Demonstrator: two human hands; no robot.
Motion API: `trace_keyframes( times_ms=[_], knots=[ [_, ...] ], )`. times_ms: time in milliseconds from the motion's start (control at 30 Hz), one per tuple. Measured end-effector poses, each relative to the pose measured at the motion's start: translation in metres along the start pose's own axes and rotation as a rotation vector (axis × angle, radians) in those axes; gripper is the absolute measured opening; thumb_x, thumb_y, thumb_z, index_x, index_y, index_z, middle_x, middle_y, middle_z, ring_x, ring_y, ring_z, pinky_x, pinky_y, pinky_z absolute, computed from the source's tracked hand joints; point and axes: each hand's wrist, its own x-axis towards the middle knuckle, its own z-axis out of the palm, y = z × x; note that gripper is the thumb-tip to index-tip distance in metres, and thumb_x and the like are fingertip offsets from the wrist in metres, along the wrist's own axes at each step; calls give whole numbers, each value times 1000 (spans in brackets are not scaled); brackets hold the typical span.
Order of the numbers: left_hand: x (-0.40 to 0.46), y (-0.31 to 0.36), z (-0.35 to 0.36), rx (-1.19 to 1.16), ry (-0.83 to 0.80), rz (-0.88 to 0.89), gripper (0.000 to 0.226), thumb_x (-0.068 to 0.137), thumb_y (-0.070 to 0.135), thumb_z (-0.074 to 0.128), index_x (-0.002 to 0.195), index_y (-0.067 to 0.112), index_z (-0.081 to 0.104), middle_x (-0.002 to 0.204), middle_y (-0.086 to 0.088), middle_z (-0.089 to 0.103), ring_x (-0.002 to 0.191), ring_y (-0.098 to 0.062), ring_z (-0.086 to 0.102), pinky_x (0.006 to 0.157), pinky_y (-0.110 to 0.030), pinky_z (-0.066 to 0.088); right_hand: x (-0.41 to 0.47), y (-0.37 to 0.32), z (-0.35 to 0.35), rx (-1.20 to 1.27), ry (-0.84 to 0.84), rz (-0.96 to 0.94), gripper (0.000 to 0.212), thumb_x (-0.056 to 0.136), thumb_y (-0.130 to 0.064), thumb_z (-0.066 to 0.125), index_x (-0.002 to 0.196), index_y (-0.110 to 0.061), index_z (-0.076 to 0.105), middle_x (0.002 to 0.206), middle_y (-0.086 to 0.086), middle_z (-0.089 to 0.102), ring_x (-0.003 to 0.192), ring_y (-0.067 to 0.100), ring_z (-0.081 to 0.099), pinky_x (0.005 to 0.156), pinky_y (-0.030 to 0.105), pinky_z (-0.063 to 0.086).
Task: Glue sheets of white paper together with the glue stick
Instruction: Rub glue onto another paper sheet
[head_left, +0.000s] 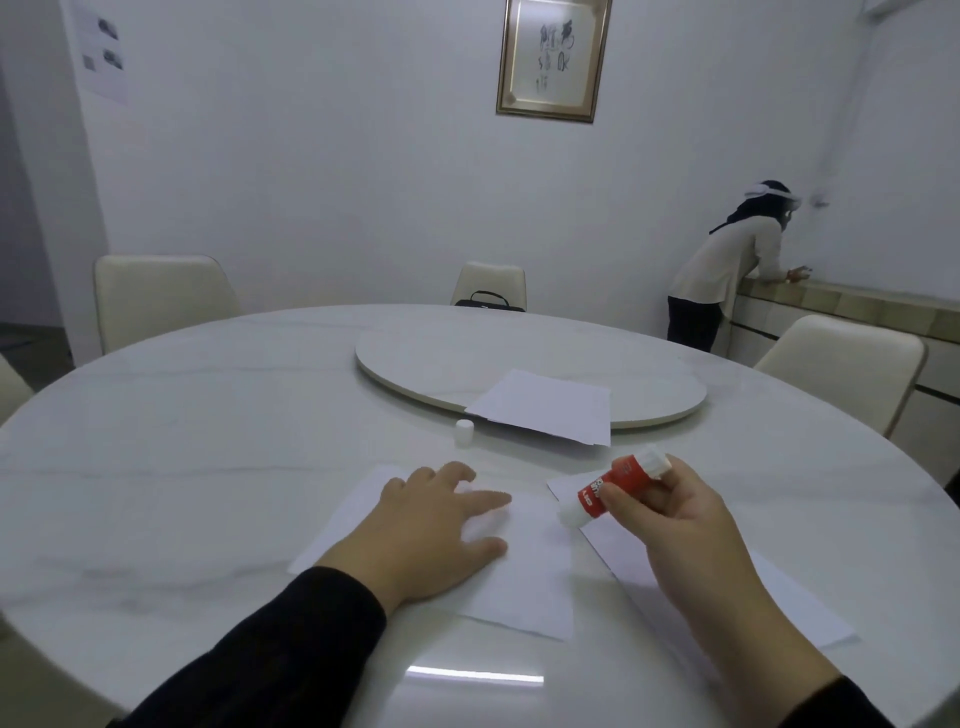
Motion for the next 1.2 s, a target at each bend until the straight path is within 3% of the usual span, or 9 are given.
trace_keyframes(
  times_ms=[133,267,533,700,800,933,1067,1200],
  knots=[
    [1,-3,5,43,59,2,50,86,58,37,133,42,41,150,13,26,134,-15,20,108,-35,17,9,-8,15,-107,27,-17,12,79,-21,71,83,-27,62,78,-7,70,78,8,64,68,22,45],
    [3,-6,4,-124,-15,31,50,89,47,40,138,39,36,146,18,33,135,-6,22,109,-30,16,18,-12,27,-96,51,-11,12,78,-21,71,82,-26,60,85,-2,69,83,14,63,68,25,46],
    [1,-4,2,-89,16,36,50,84,55,41,131,39,43,146,15,32,134,-10,22,108,-34,15,17,5,31,-183,28,-20,9,78,-22,71,80,-26,62,77,-7,70,84,24,63,69,32,45],
    [0,2,2,-85,12,67,52,87,51,39,137,37,37,140,11,40,131,-11,27,108,-32,18,18,7,30,-200,12,-17,11,79,-20,69,78,-28,62,82,-9,72,85,27,63,72,34,46],
    [0,6,6,-35,-8,66,54,90,53,33,141,36,33,144,7,31,133,-16,22,110,-35,17,18,8,30,-213,4,-29,14,80,-19,69,78,-30,61,79,-8,72,84,27,63,72,35,45],
    [2,13,8,-74,-68,89,56,93,47,31,146,29,26,159,9,10,144,-10,2,115,-33,-2,18,10,30,-237,-22,-28,23,79,-14,70,77,-35,60,74,-12,70,81,20,62,66,31,43],
    [4,12,4,-124,-163,109,59,95,47,31,149,31,15,159,13,9,144,-5,4,114,-27,-4,19,12,28,-286,-55,-29,18,79,-13,70,80,-28,60,78,-4,70,81,25,60,67,33,43],
    [6,10,1,-135,-214,120,60,95,45,32,150,30,12,158,16,5,143,-2,2,107,-21,-10,21,12,29,-329,-49,-63,17,79,-15,72,83,-27,61,84,-6,70,75,15,58,63,27,41]
  ],
)
